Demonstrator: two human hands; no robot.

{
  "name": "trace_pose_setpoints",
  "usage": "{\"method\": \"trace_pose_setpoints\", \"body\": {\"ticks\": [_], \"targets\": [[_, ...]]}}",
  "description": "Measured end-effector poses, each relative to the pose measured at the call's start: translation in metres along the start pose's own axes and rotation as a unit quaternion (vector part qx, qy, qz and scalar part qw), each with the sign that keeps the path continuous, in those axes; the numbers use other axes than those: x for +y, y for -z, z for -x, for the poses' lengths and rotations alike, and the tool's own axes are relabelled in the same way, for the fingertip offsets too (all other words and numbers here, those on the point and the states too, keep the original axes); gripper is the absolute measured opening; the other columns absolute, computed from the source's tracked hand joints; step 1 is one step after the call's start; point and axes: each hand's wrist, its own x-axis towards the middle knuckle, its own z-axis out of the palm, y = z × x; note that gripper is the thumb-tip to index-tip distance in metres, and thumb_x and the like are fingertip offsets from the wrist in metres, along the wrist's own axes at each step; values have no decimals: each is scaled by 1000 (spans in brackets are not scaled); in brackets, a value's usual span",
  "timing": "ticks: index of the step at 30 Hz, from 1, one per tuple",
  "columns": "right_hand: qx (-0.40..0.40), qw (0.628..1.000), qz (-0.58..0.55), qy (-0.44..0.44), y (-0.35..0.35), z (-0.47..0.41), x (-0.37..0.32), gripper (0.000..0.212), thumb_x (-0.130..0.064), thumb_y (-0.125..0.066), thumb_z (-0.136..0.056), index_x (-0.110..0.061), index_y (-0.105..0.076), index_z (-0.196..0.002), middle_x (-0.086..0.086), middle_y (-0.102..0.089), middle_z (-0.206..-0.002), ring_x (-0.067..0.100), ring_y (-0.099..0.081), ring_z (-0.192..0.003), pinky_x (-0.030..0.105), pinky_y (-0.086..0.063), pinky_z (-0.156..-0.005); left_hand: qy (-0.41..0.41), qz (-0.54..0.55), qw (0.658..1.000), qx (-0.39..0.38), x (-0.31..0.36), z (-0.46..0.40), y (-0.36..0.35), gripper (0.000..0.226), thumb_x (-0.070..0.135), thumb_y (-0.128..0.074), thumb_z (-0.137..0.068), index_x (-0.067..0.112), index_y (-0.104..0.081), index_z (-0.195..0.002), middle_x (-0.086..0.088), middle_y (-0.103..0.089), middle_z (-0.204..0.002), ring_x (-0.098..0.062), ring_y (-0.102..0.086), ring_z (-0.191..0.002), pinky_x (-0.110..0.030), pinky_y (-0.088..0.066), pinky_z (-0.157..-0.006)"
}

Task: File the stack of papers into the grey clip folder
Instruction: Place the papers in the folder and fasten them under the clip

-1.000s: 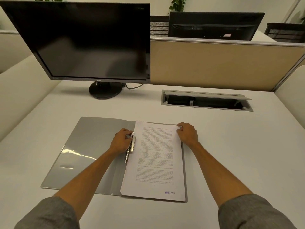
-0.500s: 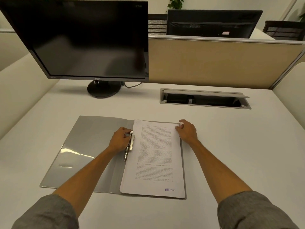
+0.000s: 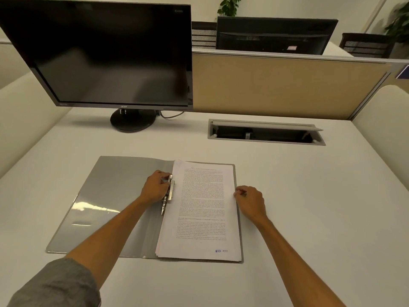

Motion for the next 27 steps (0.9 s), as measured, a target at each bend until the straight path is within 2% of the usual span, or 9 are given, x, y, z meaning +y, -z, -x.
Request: {"method": "trace_pose_setpoints", "body": {"ticks": [5, 8, 12, 15, 21, 27], "targets": [[-7, 1000, -25, -2, -1, 3, 3, 29, -18, -58, -92, -10, -63, -119, 7, -66, -117, 21, -61, -103, 23, -43, -85, -4, 6, 1000, 9, 4, 4, 0, 33, 5, -53, -91, 7, -59, -123, -16, -59, -121, -34, -59, -105, -46, -49, -97], [-10, 1000, -22, -5, -2, 3, 3, 29, -20, -59, -92, -10, -63, -119, 6, -66, -115, 19, -61, -99, 23, -44, -84, -17, -16, 1000, 17, 5, 8, 0, 33, 10, -53, -92, 9, -59, -125, -15, -61, -120, -32, -60, -103, -40, -48, -94], [-9, 1000, -7, -5, -3, 4, 3, 29, -25, -59, -91, -12, -64, -116, 4, -67, -111, 17, -61, -93, 25, -46, -82, -32, -27, 998, 50, 7, 17, 0, 32, 20, -54, -94, 12, -59, -124, -11, -65, -113, -19, -59, -87, -36, -50, -86], [-8, 1000, 3, -5, -4, 5, 1, 28, -27, -60, -91, -12, -64, -113, 3, -67, -108, 17, -61, -91, 26, -48, -83, -64, -24, 993, 94, 6, 27, 1, 30, 23, -51, -95, 12, -62, -121, -9, -67, -112, -20, -60, -90, -34, -50, -86], [-11, 1000, 13, 4, -3, 8, -4, 25, -28, -60, -90, -14, -65, -110, 4, -65, -109, 16, -59, -89, 29, -48, -84, -120, 23, 978, 170, 0, 57, 4, 23, 22, -55, -93, 10, -71, -105, -6, -73, -97, -19, -66, -85, -39, -56, -77], [-15, 1000, 1, 0, -1, 13, -7, 26, -28, -61, -90, -14, -64, -111, 5, -65, -110, 21, -62, -94, 32, -49, -85, -140, 76, 972, 171, -14, 87, -5, 18, 16, -61, -89, 11, -73, -101, 2, -71, -92, -10, -66, -82, -32, -59, -70]]}}
